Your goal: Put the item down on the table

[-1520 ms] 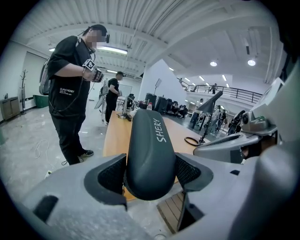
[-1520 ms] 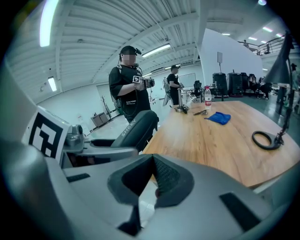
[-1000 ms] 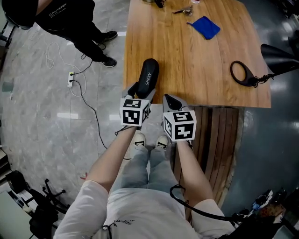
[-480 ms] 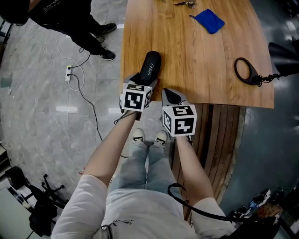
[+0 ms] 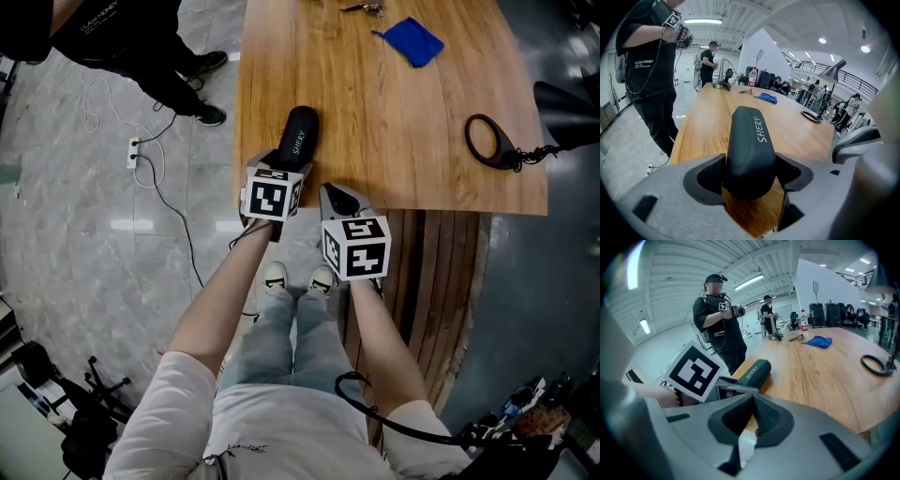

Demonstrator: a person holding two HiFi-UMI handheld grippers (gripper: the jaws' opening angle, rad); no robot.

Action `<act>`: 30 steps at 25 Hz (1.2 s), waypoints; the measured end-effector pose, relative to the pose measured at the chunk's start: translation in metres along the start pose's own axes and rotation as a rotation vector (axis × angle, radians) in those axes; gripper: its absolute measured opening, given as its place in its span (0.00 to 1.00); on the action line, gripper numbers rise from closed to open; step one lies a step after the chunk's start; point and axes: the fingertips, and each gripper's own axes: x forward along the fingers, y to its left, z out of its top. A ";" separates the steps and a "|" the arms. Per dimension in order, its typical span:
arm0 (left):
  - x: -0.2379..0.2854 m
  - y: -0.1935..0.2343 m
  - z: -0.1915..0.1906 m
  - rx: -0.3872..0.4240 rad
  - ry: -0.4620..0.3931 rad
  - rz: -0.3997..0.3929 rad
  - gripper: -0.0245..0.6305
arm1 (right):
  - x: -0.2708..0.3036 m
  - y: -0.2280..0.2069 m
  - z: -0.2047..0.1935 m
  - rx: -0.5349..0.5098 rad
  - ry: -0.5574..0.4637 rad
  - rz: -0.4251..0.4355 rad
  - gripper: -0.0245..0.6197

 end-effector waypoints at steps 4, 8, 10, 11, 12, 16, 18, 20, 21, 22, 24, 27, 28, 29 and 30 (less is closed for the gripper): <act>0.002 -0.002 0.001 0.004 0.004 -0.002 0.53 | 0.000 -0.001 -0.003 -0.001 0.006 0.006 0.05; 0.003 -0.002 -0.001 0.033 0.019 0.000 0.58 | 0.000 0.000 -0.005 0.003 0.014 0.008 0.05; 0.002 0.000 -0.002 0.033 0.019 0.003 0.62 | 0.000 -0.001 -0.005 0.003 0.014 0.008 0.05; 0.001 0.000 -0.001 0.032 0.016 0.005 0.63 | 0.000 -0.001 -0.004 0.002 0.013 0.008 0.05; 0.000 0.001 -0.001 0.031 0.012 0.006 0.63 | 0.000 -0.001 -0.004 0.001 0.012 0.008 0.05; -0.002 0.000 0.000 0.041 0.001 0.007 0.65 | -0.001 -0.002 -0.005 0.005 0.013 0.008 0.05; 0.000 0.001 0.000 0.051 -0.005 0.015 0.67 | 0.000 -0.001 -0.005 0.009 0.014 0.012 0.05; -0.003 0.002 0.001 0.052 -0.005 0.025 0.69 | 0.000 0.000 -0.006 0.011 0.017 0.016 0.05; -0.006 0.003 0.000 0.049 -0.003 0.028 0.69 | 0.000 0.000 -0.006 0.012 0.018 0.016 0.05; -0.008 0.003 0.000 0.045 0.000 0.029 0.69 | 0.000 0.001 -0.006 0.013 0.019 0.016 0.05; -0.014 0.002 0.001 0.029 0.005 0.024 0.69 | -0.002 0.000 -0.006 0.016 0.019 0.014 0.05; -0.026 0.002 0.005 -0.005 -0.006 0.012 0.69 | -0.005 0.000 -0.006 0.013 0.024 0.012 0.05; -0.030 0.001 0.007 -0.007 -0.010 0.010 0.69 | -0.006 0.000 -0.008 0.014 0.028 0.011 0.05; -0.033 0.000 0.008 -0.005 -0.012 0.008 0.69 | -0.008 -0.001 -0.010 0.016 0.033 0.009 0.05; -0.036 -0.002 0.009 -0.005 -0.011 0.007 0.69 | -0.009 0.000 -0.012 0.019 0.037 0.008 0.05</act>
